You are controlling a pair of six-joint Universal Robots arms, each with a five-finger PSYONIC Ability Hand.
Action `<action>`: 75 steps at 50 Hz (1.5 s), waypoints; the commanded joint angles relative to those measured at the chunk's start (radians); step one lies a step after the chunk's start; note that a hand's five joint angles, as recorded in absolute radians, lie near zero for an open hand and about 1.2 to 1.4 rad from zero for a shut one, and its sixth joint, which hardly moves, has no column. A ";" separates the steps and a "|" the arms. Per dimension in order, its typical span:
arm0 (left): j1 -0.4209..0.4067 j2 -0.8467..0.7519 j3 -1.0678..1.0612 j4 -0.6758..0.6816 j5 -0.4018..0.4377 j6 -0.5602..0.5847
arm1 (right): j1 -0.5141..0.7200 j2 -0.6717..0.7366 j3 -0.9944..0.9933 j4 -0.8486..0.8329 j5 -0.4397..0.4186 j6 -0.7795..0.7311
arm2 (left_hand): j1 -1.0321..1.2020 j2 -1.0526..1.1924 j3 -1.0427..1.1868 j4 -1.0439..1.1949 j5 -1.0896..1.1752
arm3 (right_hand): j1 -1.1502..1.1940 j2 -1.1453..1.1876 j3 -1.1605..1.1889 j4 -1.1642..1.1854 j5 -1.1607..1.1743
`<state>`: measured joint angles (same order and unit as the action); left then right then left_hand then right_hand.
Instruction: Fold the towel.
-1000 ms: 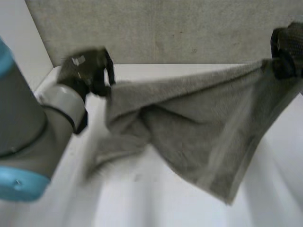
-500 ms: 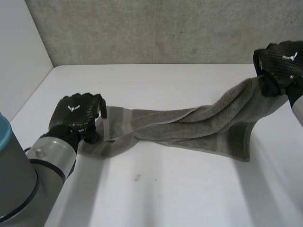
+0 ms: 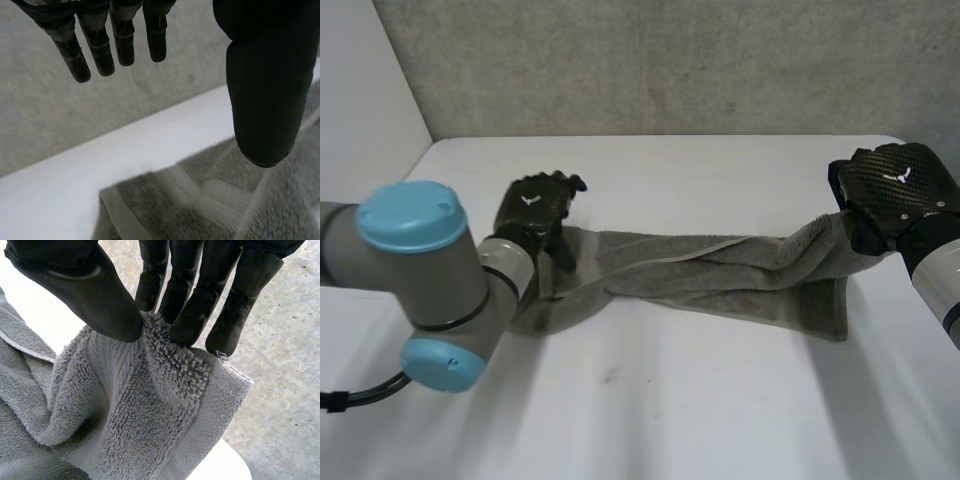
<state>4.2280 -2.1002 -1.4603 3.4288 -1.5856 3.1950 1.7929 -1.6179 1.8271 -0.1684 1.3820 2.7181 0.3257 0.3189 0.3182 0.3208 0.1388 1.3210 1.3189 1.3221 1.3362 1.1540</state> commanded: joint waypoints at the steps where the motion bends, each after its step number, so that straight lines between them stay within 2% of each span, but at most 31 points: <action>1: 0.006 -0.161 0.130 -0.077 0.007 0.098 | 0.000 0.012 0.024 -0.036 -0.003 -0.003 | 0.023 0.030 0.030 0.028 0.035 | 0.075 0.077 0.074 0.060 0.068; 13: 0.020 -0.224 0.182 -0.099 0.001 0.132 | -0.006 0.035 0.029 -0.037 -0.003 -0.003 | 0.037 0.044 0.045 0.042 0.050 | 0.075 0.077 0.074 0.060 0.068; 23: 0.030 -0.211 0.118 -0.103 -0.002 0.137 | -0.007 0.036 0.034 -0.052 -0.003 -0.004 | 0.079 0.085 0.086 0.084 0.091 | 0.075 0.077 0.074 0.060 0.068; 34: 0.030 -0.219 0.110 -0.068 0.001 0.137 | -0.007 0.064 0.044 -0.060 -0.003 -0.006 | 0.281 0.288 0.289 0.286 0.294 | 0.075 0.077 0.074 0.060 0.068; 36: 0.032 -0.230 0.123 -0.046 -0.001 0.137 | -0.006 0.064 0.046 -0.060 -0.004 -0.006 | 0.386 0.393 0.394 0.391 0.399 | 0.075 0.077 0.074 0.060 0.068; 47: 0.030 -0.251 0.178 -0.040 0.001 0.138 | -0.001 0.069 0.055 -0.062 -0.001 -0.049 | 0.534 0.540 0.541 0.538 0.546 | 0.075 0.077 0.074 0.060 0.068; 64: 0.030 -0.300 0.232 -0.053 0.009 0.138 | -0.007 0.081 0.049 -0.065 -0.001 -0.049 | 0.592 0.599 0.600 0.597 0.605 | 0.075 0.077 0.074 0.060 0.068; 75: 0.029 -0.287 0.222 -0.102 0.010 0.143 | -0.010 0.084 0.050 -0.071 -0.003 -0.054 | 0.457 0.464 0.465 0.462 0.470 | 0.075 0.077 0.074 0.060 0.068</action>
<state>4.2570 -2.3988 -1.2306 3.3515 -1.5754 3.3365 1.7833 -1.5362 1.8761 -0.2336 1.3796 2.6681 0.7140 0.7129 0.7136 0.7138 0.5397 1.3210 1.3188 1.3369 1.3362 1.1540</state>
